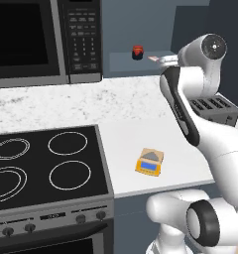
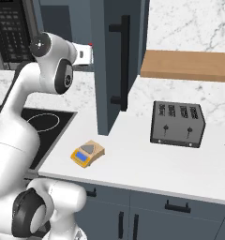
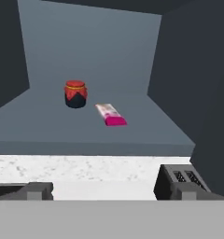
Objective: Pick the bar and place it on the digital scale for weighing, and close the cabinet.
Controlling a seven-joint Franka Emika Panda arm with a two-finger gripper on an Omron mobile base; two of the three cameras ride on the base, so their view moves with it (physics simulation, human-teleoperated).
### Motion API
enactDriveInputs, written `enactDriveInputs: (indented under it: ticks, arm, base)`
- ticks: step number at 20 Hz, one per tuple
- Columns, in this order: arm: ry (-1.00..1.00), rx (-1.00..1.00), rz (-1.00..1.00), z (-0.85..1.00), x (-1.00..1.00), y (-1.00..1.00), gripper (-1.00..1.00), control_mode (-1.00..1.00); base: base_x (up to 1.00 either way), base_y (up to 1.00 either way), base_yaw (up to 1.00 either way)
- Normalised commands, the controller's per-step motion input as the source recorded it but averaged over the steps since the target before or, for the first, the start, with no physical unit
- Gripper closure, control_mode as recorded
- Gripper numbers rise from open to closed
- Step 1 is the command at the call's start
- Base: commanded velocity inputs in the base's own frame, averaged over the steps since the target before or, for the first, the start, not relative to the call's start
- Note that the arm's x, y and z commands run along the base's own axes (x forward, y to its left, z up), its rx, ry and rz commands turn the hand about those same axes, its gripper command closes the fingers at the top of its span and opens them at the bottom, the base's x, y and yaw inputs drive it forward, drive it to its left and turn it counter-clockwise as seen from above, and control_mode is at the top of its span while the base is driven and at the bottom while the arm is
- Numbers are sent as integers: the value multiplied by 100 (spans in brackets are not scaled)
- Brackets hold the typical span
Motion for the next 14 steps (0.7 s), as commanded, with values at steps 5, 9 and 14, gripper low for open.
enactDriveInputs:
  ticks: [5, 9, 14]
  arm:
    - [5, 0, 0, 0, 48, -5, -100, -100]
    - [8, 2, 0, 0, 44, -18, -100, -100]
    - [11, 3, 0, -1, 48, -17, -100, -100]
  base:
    - [0, 0, 0]
    - [0, 0, 0]
    - [0, 0, 0]
